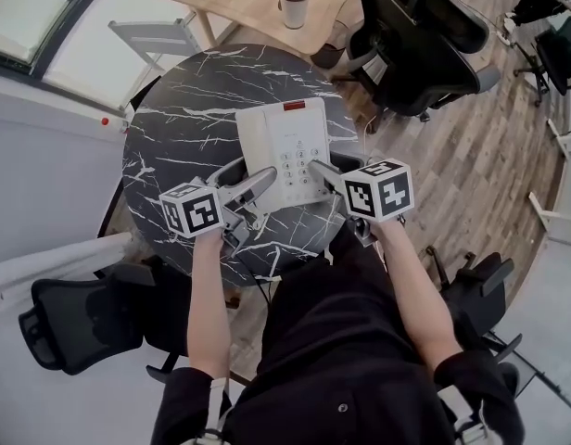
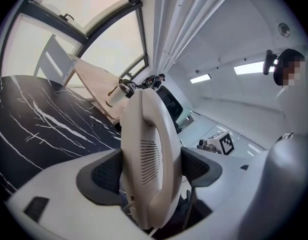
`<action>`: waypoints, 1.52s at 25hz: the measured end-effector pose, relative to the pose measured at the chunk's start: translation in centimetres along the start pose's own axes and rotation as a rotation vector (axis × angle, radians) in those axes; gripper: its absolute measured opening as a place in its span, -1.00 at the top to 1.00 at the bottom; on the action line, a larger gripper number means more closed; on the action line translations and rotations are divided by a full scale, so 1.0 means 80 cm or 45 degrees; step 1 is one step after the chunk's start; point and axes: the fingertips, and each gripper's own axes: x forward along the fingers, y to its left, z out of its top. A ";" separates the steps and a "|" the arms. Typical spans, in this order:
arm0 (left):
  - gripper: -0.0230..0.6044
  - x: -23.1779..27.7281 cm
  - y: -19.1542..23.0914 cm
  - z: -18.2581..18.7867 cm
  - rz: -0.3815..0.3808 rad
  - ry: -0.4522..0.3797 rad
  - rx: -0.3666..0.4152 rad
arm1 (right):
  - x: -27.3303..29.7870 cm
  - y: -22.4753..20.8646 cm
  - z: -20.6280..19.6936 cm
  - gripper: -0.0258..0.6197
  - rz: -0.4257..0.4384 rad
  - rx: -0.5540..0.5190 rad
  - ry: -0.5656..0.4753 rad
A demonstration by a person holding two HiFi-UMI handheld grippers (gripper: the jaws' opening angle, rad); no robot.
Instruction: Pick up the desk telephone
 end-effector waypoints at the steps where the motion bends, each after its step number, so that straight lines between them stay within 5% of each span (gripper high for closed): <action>1: -0.30 -0.002 -0.004 0.003 -0.001 -0.010 0.005 | -0.003 0.003 0.004 0.39 0.001 -0.008 -0.009; 15: -0.30 -0.027 -0.041 0.040 -0.013 -0.090 0.080 | -0.036 0.033 0.039 0.39 0.011 -0.071 -0.105; 38: -0.30 -0.020 -0.039 0.027 -0.017 -0.062 0.052 | -0.037 0.026 0.028 0.40 -0.004 -0.067 -0.089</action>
